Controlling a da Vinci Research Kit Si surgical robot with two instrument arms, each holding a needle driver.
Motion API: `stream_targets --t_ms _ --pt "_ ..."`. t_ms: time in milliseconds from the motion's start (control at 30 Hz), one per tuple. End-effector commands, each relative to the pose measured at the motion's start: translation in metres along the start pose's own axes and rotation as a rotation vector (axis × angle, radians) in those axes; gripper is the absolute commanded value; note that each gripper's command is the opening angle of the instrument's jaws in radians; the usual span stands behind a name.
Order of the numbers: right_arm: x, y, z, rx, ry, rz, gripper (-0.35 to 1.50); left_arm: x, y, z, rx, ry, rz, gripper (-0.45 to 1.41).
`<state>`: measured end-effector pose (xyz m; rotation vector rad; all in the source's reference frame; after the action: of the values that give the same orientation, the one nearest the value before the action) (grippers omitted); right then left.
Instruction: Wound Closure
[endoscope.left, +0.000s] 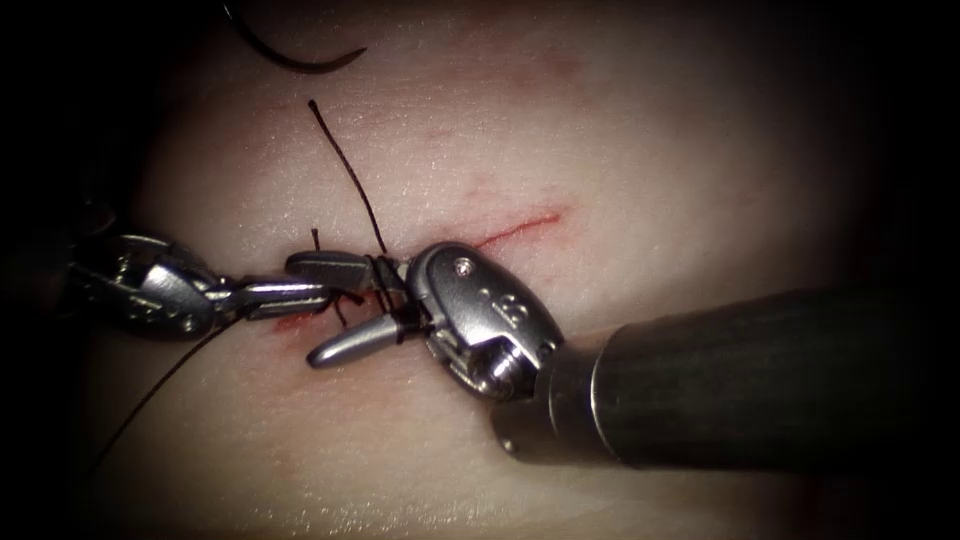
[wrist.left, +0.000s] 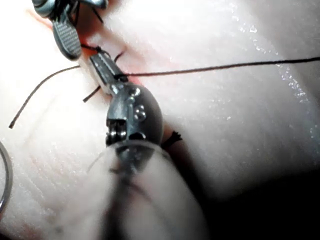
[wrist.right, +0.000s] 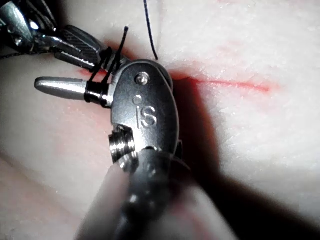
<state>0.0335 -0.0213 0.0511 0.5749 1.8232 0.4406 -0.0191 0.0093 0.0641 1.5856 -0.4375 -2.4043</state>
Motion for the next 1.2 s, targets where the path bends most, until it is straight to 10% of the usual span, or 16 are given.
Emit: stream_targets --t_ms 33,567,1200 --pt "-0.0010 -0.0002 0.0002 -0.007 -0.007 -0.004 0.83 0.0000 0.0009 0.0010 -0.003 0.000 0.000 -0.45" --pt "0.0010 0.0015 -0.0003 -0.308 -0.112 -0.155 0.83 0.0042 0.0031 0.0005 0.196 -0.258 -0.033 -0.45" --pt "0.0012 0.0028 -0.0007 -0.457 -0.105 -0.179 0.81 0.0057 0.0056 0.0011 0.274 -0.322 -0.051 -0.45"
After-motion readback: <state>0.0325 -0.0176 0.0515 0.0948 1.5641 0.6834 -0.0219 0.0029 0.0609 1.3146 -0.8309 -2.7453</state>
